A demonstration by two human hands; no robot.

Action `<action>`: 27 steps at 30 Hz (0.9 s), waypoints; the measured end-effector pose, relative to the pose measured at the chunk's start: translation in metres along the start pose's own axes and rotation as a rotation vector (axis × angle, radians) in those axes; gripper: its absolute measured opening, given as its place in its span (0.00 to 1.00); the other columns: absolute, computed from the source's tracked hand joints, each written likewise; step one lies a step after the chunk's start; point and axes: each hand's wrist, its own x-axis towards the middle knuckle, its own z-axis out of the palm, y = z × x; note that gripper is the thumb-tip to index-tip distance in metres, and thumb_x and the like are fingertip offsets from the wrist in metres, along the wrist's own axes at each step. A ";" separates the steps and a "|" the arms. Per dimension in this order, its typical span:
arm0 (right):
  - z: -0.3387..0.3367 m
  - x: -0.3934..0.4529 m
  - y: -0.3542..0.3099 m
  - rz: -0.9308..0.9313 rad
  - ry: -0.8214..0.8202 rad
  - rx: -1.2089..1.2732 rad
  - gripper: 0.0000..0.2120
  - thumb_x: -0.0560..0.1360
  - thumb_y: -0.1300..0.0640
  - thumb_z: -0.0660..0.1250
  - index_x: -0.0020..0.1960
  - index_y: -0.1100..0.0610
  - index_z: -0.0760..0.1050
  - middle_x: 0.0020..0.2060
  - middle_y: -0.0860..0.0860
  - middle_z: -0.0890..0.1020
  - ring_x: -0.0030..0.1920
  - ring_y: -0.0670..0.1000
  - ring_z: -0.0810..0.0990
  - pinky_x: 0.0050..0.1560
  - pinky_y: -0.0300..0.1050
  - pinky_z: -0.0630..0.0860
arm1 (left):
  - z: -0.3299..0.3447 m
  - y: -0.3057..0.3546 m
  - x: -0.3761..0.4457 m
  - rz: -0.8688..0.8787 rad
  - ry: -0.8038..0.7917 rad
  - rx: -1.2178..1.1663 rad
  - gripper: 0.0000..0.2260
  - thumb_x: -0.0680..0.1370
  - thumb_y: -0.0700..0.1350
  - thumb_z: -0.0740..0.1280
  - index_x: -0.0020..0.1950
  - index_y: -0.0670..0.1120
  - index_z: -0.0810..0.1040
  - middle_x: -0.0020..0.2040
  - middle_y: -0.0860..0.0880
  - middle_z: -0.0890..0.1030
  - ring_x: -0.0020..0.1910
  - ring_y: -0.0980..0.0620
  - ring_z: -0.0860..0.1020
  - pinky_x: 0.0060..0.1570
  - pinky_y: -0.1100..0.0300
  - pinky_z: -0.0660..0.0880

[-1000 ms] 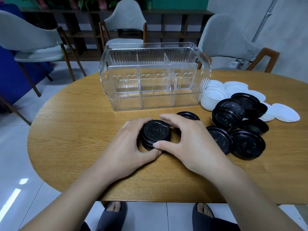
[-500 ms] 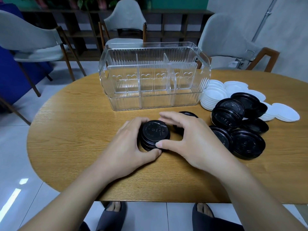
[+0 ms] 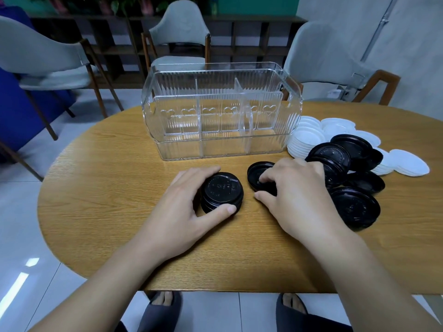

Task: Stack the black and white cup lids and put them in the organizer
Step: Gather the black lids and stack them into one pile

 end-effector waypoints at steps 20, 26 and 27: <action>-0.003 -0.005 0.002 0.052 0.209 0.429 0.18 0.72 0.43 0.84 0.37 0.47 0.76 0.37 0.41 0.81 0.43 0.45 0.78 0.62 0.56 0.72 | -0.001 0.002 -0.002 -0.010 -0.001 -0.007 0.39 0.76 0.73 0.73 0.84 0.60 0.70 0.74 0.68 0.74 0.78 0.63 0.69 0.75 0.64 0.67; -0.015 -0.008 -0.005 0.067 0.238 0.989 0.05 0.78 0.52 0.80 0.51 0.49 0.86 0.44 0.45 0.89 0.46 0.47 0.87 0.53 0.47 0.83 | -0.008 0.010 -0.001 0.013 0.068 -0.085 0.41 0.76 0.68 0.77 0.85 0.59 0.68 0.77 0.65 0.73 0.80 0.57 0.71 0.79 0.52 0.70; -0.017 -0.009 -0.007 0.075 0.203 1.135 0.06 0.79 0.55 0.79 0.55 0.51 0.85 0.45 0.48 0.90 0.46 0.50 0.89 0.53 0.49 0.84 | -0.009 0.013 0.000 0.031 0.089 -0.105 0.41 0.76 0.65 0.79 0.86 0.59 0.67 0.78 0.64 0.74 0.80 0.56 0.71 0.79 0.49 0.71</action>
